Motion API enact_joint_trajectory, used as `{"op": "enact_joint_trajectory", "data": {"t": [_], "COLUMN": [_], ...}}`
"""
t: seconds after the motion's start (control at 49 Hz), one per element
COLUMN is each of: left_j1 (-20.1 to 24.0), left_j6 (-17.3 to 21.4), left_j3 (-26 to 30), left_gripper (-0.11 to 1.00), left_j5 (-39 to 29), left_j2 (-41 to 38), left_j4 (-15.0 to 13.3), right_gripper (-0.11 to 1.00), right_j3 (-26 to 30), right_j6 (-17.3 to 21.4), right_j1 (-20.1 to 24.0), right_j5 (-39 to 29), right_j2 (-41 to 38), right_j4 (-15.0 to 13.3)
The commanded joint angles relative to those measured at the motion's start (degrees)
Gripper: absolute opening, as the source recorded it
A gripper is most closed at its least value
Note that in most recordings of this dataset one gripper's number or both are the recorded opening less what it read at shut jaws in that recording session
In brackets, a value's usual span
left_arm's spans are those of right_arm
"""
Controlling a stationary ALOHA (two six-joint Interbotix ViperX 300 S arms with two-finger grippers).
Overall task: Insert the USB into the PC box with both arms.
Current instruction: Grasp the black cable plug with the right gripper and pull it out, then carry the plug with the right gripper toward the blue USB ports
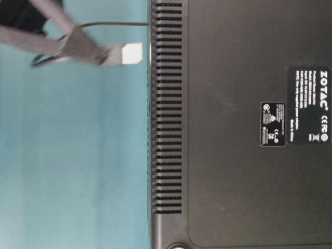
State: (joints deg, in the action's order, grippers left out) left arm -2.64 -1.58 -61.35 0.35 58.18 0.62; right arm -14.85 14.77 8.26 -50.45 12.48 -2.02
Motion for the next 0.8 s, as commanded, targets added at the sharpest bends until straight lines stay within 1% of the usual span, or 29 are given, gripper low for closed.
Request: {"op": "enact_joint_trajectory", "data": {"t": [0.0, 0.102, 0.224, 0.387, 0.51, 0.775], "left_j1": [-0.09, -0.09, -0.09, -0.09, -0.09, -0.09], "left_j6": [-0.09, -0.09, -0.09, -0.18, -0.35, -0.70], "left_j3": [0.79, 0.88, 0.88, 0.53, 0.35, 0.35], "left_gripper": [0.00, 0.00, 0.00, 0.00, 0.00, 0.00], "left_j5": [0.26, 0.26, 0.26, 0.26, 0.35, 0.44], "left_j2": [-0.18, -0.18, -0.26, -0.18, -0.18, 0.18], "left_j4": [0.18, 0.18, 0.18, 0.18, 0.26, 0.18], "right_gripper": [0.10, 0.09, 0.09, 0.09, 0.09, 0.09], "right_j3": [2.46, 3.16, 3.87, 5.19, 6.50, 7.21], "right_j6": [0.35, 0.44, 0.44, 0.44, 0.44, 0.44], "right_j1": [0.97, 1.49, 2.02, 2.02, 1.93, 2.11], "right_j5": [0.00, 0.35, 0.62, 0.70, 0.35, -0.97], "right_j2": [0.79, 0.18, -1.32, -3.60, -5.27, -6.15], "right_j4": [-1.85, -3.96, -5.71, -6.86, -7.21, -9.40]}}
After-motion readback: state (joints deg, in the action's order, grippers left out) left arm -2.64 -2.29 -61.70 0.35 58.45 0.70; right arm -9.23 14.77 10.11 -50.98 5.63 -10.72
